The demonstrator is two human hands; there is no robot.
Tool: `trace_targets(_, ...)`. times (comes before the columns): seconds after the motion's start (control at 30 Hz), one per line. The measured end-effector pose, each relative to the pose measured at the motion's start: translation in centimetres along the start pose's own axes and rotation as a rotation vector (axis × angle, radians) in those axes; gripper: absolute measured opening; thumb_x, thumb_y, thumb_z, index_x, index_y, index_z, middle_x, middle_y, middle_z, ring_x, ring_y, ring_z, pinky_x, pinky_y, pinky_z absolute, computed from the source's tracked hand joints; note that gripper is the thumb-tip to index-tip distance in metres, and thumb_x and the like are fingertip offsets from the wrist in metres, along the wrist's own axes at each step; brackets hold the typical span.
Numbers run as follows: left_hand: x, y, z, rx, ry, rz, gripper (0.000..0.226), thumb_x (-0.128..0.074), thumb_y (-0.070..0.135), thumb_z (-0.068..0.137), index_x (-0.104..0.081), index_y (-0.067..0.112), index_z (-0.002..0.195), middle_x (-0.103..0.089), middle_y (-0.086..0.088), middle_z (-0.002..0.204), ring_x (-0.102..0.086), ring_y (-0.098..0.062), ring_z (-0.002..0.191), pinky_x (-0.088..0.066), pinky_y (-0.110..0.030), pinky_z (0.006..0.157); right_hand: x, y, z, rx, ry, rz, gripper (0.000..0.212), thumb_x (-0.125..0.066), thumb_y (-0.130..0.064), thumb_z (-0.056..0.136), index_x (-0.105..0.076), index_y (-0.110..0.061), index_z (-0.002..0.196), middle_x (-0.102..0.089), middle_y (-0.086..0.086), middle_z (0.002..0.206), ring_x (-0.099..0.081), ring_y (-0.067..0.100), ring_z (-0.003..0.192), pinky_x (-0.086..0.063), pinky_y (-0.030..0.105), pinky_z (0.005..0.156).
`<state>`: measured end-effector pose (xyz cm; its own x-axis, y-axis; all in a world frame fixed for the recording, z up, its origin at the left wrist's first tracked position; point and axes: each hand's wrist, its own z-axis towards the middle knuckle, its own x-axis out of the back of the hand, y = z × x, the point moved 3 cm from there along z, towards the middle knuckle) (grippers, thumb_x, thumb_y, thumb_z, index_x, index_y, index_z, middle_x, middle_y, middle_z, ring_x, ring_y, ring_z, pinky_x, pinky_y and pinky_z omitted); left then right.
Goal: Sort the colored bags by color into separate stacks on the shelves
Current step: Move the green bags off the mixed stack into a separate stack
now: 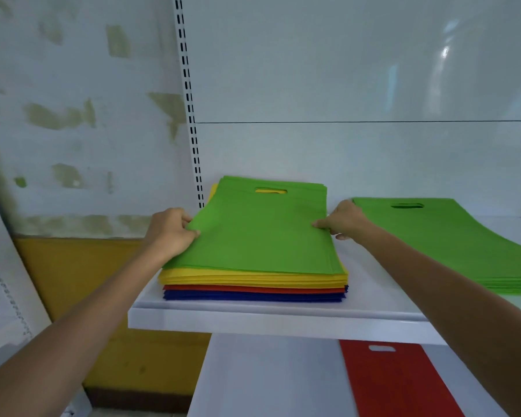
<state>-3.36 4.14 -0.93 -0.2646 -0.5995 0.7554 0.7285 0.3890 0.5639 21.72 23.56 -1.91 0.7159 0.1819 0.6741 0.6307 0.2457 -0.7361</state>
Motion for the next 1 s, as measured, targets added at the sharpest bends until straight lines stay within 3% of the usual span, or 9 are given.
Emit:
trace_targets(0.13, 0.0, 0.7, -0.1, -0.069, 0.039, -0.02, 0.027, -0.07, 0.009, 0.079, -0.067, 0.008, 0.105, -0.068, -0.016, 0.103, -0.062, -0.025, 0.099, -0.04, -0.021, 0.083, 0.5, 0.1, -0.1, 0.055, 0.126, -0.051, 0.042, -0.078, -0.019, 0.074, -0.042, -0.011, 0.054, -0.048, 0.007, 0.057, -0.044, 0.016, 0.054, -0.037, 0.021, 0.05)
trace_targets(0.3, -0.1, 2.3, -0.4, -0.129, 0.057, -0.045, 0.023, -0.065, 0.008, 0.083, -0.065, 0.011, 0.106, -0.067, -0.017, 0.103, -0.061, -0.026, 0.097, -0.041, -0.023, 0.084, 1.6, 0.4, -0.5, 0.145, 0.275, -0.043, 0.024, -0.07, -0.017, 0.081, -0.048, -0.013, 0.072, -0.054, 0.005, 0.079, -0.051, 0.021, 0.078, -0.046, 0.033, 0.072)
trace_targets(0.4, -0.5, 4.2, -1.0, -0.162, 0.065, -0.061, 0.018, -0.06, 0.008, 0.086, -0.068, 0.011, 0.102, -0.066, -0.016, 0.107, -0.06, -0.026, 0.103, -0.042, -0.027, 0.092, 3.4, 0.6, -0.8, 0.189, 0.366, 0.031, 0.023, -0.07, -0.015, 0.081, -0.052, -0.009, 0.095, -0.052, 0.006, 0.089, -0.049, 0.021, 0.081, -0.044, 0.031, 0.072)
trace_targets(0.57, -1.9, 9.0, -2.2, -0.243, 0.049, -0.053, 0.022, -0.056, 0.014, 0.089, -0.067, 0.012, 0.108, -0.066, -0.01, 0.113, -0.059, -0.023, 0.107, -0.042, -0.029, 0.095, 8.4, 2.6, -0.6, 0.242, 0.449, 0.04, 0.01, -0.067, -0.012, 0.082, -0.064, -0.008, 0.09, -0.059, 0.004, 0.08, -0.055, 0.018, 0.079, -0.052, 0.035, 0.083)
trace_targets(0.73, -5.3, 16.1, -3.7, -0.299, -0.025, -0.029, 0.032, -0.056, 0.017, 0.089, -0.061, 0.011, 0.12, -0.058, -0.011, 0.127, -0.056, -0.024, 0.113, -0.04, -0.027, 0.095, 14.9, 6.3, -0.6, 0.294, 0.384, -0.026, 0.038, -0.069, -0.018, 0.081, -0.062, -0.006, 0.117, -0.063, 0.01, 0.113, -0.056, 0.019, 0.103, -0.038, 0.019, 0.083)
trace_targets(1.0, -11.4, 25.3, -7.1, -0.387, -0.096, 0.033, 0.04, -0.057, 0.023, 0.088, -0.058, 0.007, 0.124, -0.056, -0.013, 0.13, -0.051, -0.026, 0.12, -0.039, -0.029, 0.098, 23.7, 12.9, -1.2, 0.268, 0.249, -0.171, 0.066, -0.07, -0.023, 0.081, -0.04, -0.012, 0.14, -0.045, 0.008, 0.141, -0.044, 0.022, 0.126, -0.034, 0.028, 0.1)
